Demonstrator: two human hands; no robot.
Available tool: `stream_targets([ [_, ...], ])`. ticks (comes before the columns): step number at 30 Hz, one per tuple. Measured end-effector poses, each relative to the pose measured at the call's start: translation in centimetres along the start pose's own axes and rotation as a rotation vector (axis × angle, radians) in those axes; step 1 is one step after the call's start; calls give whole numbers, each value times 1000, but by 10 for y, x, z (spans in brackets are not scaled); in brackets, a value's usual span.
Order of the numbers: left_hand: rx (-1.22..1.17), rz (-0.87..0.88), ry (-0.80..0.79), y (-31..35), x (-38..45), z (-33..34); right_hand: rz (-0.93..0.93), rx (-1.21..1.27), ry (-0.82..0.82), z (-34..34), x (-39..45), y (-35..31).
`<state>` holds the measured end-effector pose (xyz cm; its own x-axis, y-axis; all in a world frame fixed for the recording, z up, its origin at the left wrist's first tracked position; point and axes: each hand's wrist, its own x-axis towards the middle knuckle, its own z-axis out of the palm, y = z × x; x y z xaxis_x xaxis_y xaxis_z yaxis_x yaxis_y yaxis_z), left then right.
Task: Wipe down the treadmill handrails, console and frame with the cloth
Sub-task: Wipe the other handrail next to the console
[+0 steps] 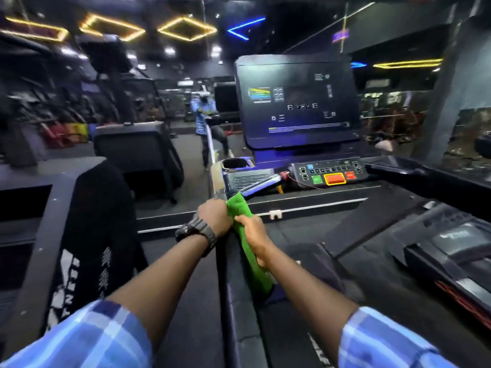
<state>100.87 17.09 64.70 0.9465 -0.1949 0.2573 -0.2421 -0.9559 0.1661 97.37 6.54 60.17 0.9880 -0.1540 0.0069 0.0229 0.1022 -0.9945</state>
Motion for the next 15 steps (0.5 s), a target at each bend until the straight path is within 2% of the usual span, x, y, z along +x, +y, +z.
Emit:
stream_targets([
  [3, 57, -118, 45, 10, 14, 3, 109, 31, -99, -25, 22, 24],
  [7, 152, -250, -62, 28, 28, 3, 201, -18, -260, -30, 57, 23],
  [9, 144, -289, -117, 38, 30, -4, 135, 4, -369, -22, 73, 6],
  [11, 94, -354, -141, 49, 28, -11, 50, -95, -405, -15, 79, -15],
  [13, 32, -439, -146, 52, 23, -19, -27, -209, -515, -19, 75, -25],
  [15, -35, -457, -149, 52, 22, -22, -20, -328, -513, -32, 68, -30],
])
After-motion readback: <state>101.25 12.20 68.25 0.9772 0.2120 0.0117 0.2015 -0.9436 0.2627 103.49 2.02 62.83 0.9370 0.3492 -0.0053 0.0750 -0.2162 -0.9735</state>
